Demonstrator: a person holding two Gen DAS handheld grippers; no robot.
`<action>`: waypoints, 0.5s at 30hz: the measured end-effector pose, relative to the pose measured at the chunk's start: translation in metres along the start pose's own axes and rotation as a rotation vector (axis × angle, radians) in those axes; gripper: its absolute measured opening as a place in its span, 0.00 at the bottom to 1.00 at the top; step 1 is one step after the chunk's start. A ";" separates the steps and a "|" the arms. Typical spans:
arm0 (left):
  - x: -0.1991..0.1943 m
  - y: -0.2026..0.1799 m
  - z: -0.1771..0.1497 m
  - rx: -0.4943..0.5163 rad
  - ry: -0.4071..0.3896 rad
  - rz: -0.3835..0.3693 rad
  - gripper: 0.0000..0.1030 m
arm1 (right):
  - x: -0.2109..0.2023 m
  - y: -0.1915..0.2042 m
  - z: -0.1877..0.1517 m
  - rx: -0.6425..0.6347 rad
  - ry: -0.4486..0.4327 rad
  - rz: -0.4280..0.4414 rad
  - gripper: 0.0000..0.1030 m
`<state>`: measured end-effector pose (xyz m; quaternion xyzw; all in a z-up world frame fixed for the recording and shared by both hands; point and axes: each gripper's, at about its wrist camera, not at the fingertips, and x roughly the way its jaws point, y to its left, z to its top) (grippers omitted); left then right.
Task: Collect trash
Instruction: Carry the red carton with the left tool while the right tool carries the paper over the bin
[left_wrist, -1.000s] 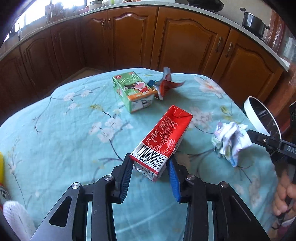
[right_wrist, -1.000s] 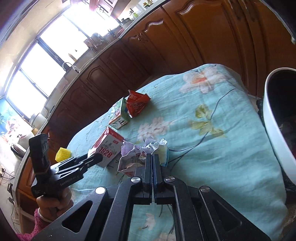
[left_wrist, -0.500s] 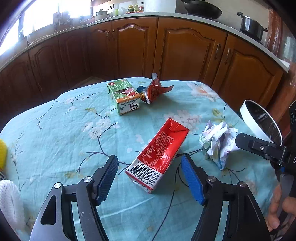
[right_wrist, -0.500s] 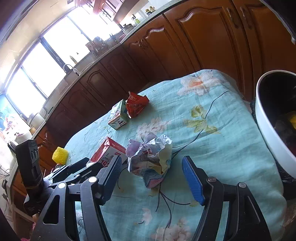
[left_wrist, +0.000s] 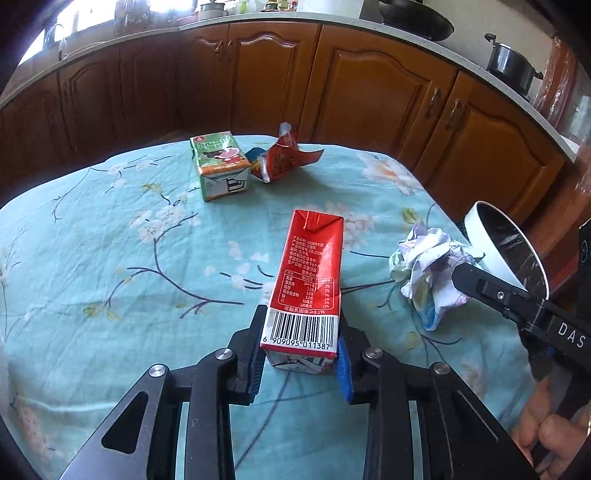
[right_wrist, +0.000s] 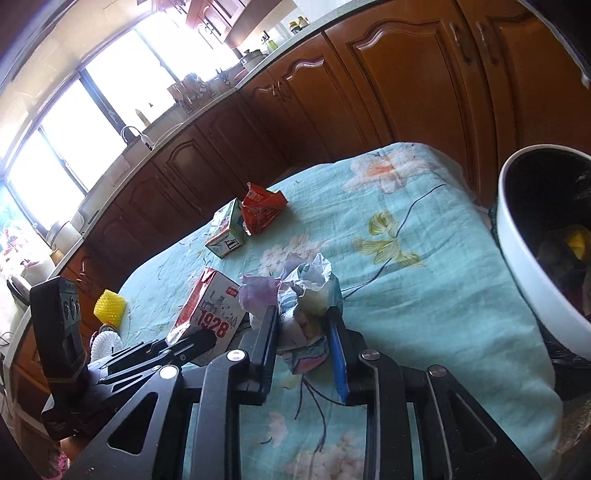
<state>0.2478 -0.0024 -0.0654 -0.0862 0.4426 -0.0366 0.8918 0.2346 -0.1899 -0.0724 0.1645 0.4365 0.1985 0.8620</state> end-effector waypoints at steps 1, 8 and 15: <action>-0.003 -0.007 -0.001 0.001 -0.005 -0.011 0.29 | -0.006 -0.004 -0.001 0.001 -0.008 -0.009 0.25; -0.017 -0.053 -0.001 0.053 -0.038 -0.075 0.29 | -0.047 -0.034 -0.003 0.035 -0.069 -0.065 0.25; -0.021 -0.095 -0.001 0.122 -0.038 -0.123 0.29 | -0.085 -0.065 0.002 0.069 -0.136 -0.111 0.25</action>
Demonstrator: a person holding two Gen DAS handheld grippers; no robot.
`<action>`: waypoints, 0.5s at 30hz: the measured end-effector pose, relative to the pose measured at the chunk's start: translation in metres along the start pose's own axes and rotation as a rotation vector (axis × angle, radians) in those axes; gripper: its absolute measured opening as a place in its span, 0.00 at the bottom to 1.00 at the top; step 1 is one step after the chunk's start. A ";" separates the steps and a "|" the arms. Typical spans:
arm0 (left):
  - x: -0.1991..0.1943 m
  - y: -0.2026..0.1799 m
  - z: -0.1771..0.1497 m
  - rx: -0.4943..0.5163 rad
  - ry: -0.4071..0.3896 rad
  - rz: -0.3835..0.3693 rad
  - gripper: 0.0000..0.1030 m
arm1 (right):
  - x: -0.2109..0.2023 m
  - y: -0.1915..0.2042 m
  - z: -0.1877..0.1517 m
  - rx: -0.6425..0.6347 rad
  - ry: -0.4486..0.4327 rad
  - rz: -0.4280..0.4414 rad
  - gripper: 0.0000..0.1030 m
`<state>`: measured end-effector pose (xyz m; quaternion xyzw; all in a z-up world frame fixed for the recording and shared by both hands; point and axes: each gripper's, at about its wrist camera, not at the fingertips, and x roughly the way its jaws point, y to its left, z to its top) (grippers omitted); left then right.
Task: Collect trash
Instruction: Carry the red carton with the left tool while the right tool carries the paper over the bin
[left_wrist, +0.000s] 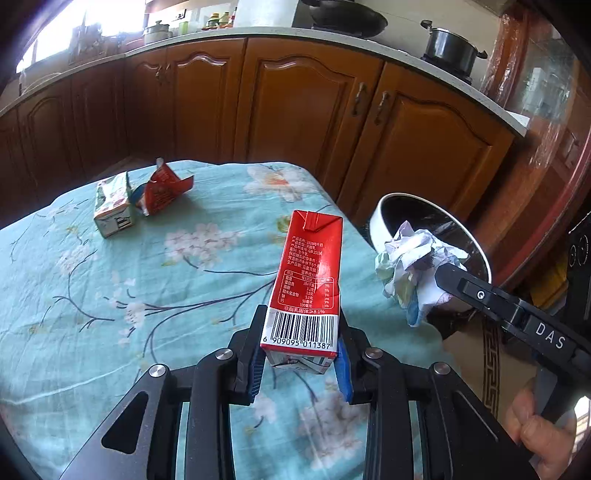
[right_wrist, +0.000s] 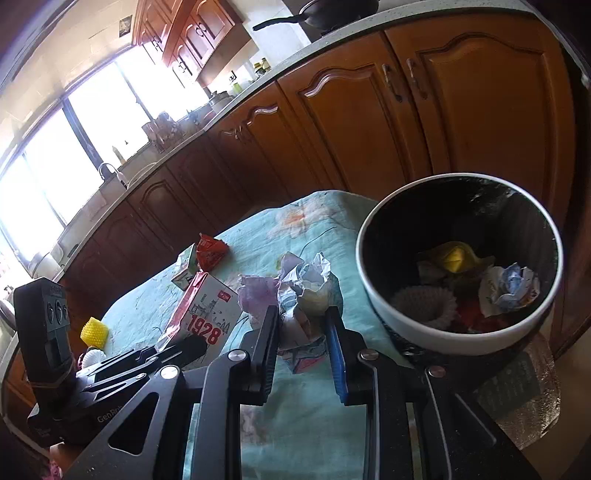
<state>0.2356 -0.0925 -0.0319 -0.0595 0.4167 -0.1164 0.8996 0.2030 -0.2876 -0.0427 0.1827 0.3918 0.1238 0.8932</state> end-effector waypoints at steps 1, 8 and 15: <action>0.001 -0.005 0.002 0.008 0.000 -0.005 0.29 | -0.004 -0.005 0.001 0.007 -0.007 -0.008 0.25; 0.009 -0.042 0.013 0.055 0.007 -0.041 0.29 | -0.025 -0.041 0.007 0.056 -0.050 -0.058 0.25; 0.023 -0.071 0.029 0.098 0.012 -0.067 0.29 | -0.039 -0.072 0.021 0.072 -0.083 -0.117 0.25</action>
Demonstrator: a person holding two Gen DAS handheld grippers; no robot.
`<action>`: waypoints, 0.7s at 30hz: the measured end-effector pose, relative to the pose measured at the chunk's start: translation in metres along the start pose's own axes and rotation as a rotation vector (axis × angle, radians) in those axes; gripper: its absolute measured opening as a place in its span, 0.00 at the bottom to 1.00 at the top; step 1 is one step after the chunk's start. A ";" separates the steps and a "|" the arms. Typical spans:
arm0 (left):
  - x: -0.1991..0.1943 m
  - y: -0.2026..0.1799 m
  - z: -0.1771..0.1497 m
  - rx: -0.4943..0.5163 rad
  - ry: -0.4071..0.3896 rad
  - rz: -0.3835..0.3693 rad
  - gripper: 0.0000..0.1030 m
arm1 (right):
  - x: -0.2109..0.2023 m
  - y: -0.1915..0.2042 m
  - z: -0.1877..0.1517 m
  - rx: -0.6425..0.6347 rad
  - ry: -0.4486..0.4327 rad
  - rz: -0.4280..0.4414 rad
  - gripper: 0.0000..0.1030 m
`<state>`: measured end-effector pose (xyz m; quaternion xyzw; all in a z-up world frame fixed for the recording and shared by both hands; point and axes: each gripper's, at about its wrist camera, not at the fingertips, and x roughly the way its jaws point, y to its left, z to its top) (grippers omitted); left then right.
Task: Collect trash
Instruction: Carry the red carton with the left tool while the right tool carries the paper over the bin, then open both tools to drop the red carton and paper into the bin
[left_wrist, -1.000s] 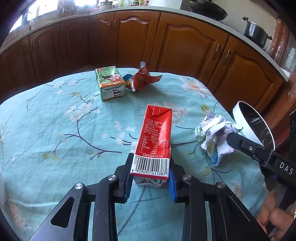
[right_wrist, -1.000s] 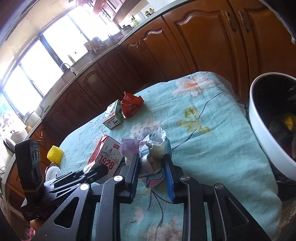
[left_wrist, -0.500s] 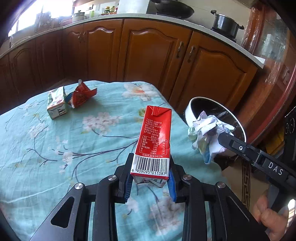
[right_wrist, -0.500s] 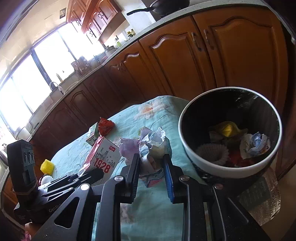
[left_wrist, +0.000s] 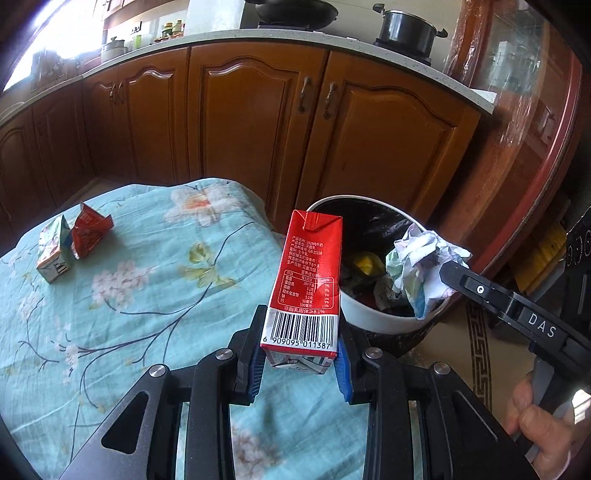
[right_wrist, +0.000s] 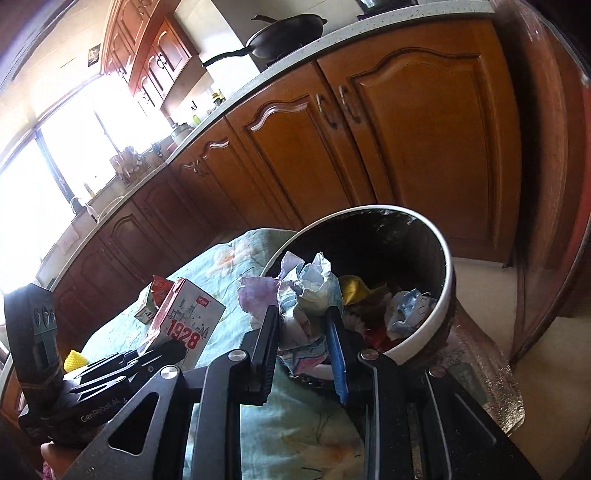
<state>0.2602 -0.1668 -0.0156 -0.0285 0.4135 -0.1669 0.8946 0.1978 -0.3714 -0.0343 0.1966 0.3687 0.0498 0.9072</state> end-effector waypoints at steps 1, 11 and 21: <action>0.003 -0.002 0.003 0.005 0.001 -0.004 0.29 | -0.001 -0.003 0.003 0.000 -0.005 -0.008 0.25; 0.041 -0.018 0.033 0.037 0.024 -0.034 0.29 | 0.005 -0.020 0.020 -0.016 -0.009 -0.066 0.25; 0.084 -0.032 0.047 0.050 0.075 -0.044 0.29 | 0.024 -0.032 0.030 -0.027 0.038 -0.087 0.26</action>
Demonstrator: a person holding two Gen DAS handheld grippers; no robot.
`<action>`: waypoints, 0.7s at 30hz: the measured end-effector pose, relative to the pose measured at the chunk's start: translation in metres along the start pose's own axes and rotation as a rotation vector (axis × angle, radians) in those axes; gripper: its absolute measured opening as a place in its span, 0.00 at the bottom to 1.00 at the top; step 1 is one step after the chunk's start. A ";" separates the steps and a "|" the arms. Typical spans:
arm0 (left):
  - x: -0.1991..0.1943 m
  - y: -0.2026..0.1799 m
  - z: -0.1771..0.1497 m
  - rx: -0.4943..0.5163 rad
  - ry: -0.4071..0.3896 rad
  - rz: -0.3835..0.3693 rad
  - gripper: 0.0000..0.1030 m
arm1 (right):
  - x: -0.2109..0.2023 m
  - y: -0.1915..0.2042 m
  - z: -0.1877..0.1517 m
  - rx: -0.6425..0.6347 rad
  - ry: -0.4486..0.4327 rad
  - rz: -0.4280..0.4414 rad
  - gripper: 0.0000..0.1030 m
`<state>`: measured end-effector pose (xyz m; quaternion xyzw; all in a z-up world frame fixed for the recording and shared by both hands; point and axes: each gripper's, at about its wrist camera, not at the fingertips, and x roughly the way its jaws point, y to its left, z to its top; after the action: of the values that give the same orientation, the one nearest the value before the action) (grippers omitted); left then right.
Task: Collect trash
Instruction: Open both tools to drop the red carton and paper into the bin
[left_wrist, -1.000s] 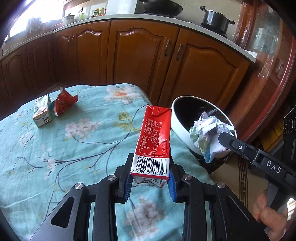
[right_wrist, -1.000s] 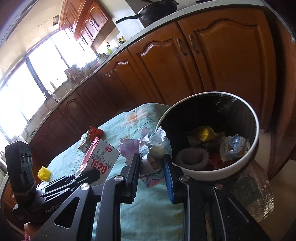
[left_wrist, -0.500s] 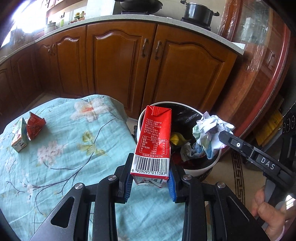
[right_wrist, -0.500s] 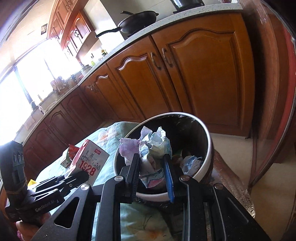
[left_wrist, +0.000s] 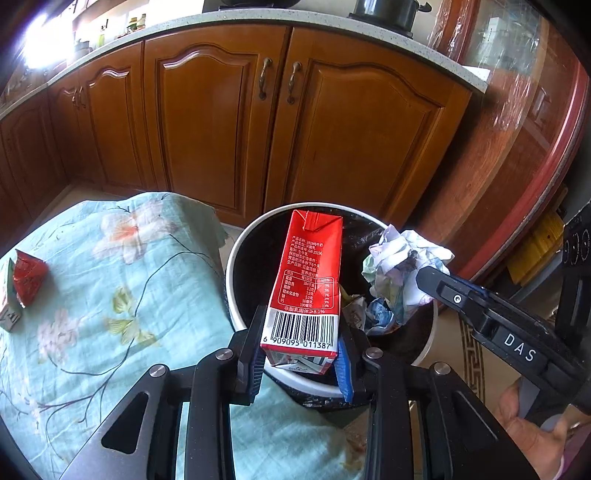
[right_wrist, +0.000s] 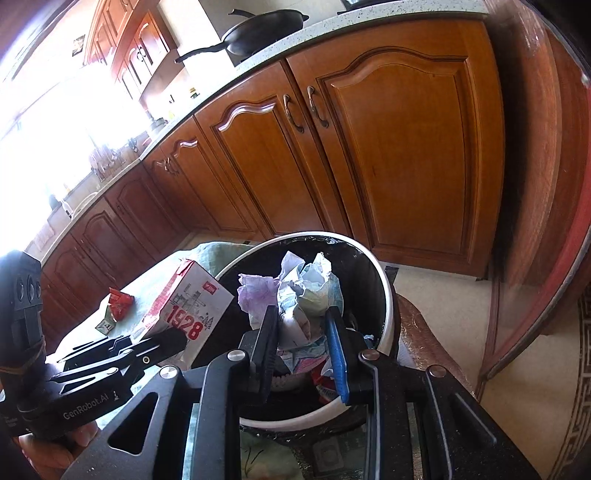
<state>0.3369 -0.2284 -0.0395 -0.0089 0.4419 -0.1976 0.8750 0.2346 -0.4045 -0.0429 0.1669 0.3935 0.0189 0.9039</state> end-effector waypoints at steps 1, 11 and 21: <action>0.004 0.000 0.001 0.000 0.005 0.000 0.29 | 0.002 0.000 0.000 -0.001 0.005 -0.002 0.26; 0.021 -0.005 0.006 -0.009 0.039 -0.012 0.38 | 0.015 -0.010 0.001 0.030 0.040 0.010 0.43; -0.005 0.017 -0.013 -0.058 -0.022 -0.007 0.50 | -0.005 -0.003 -0.002 0.056 -0.017 0.042 0.69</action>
<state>0.3297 -0.2085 -0.0466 -0.0380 0.4377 -0.1874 0.8786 0.2294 -0.4078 -0.0421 0.2005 0.3824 0.0254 0.9016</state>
